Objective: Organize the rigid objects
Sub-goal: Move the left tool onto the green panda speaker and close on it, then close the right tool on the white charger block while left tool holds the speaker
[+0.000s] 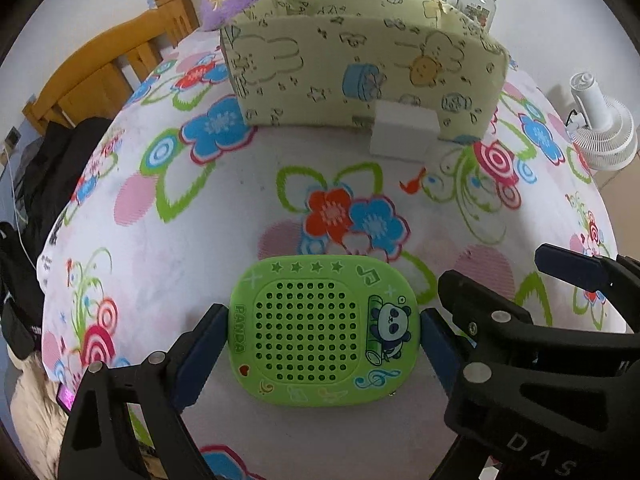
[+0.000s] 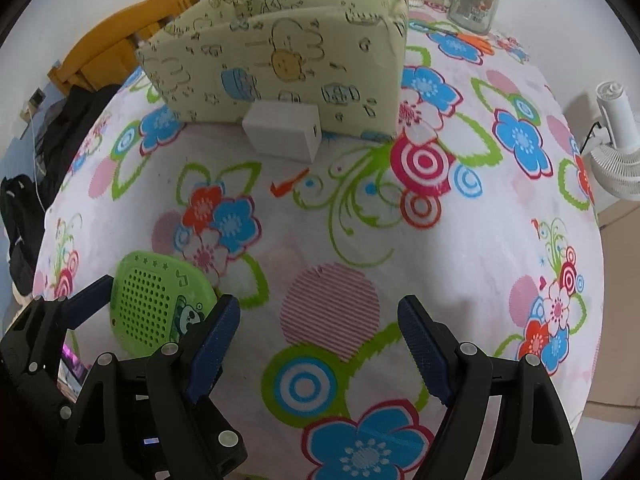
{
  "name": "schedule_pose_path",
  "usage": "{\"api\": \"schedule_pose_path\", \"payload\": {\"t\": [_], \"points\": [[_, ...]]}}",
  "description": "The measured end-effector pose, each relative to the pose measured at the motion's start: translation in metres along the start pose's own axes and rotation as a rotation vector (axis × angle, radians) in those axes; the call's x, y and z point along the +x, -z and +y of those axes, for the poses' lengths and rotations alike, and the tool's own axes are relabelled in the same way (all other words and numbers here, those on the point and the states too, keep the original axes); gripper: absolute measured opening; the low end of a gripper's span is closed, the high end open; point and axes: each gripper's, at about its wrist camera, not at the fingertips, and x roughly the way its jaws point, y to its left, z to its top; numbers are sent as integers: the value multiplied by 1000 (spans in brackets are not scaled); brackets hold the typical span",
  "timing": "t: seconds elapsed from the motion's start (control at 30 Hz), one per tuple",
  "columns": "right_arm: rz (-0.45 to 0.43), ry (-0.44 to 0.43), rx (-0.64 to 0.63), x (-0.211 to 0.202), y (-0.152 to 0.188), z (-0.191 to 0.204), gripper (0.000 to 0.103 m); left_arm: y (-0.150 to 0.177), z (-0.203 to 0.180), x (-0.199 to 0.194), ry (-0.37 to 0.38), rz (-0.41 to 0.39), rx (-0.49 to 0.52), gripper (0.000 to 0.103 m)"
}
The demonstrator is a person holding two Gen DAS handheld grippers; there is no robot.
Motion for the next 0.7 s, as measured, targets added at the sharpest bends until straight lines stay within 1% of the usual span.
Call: {"api": "schedule_pose_path", "payload": {"t": [0.33, 0.7], "points": [[-40, 12, 73, -1, -19, 7, 84, -27, 10, 3, 16, -17, 68, 95], [-146, 75, 152, 3, -35, 15, 84, -53, 20, 15, 46, -18, 160, 95]]}}
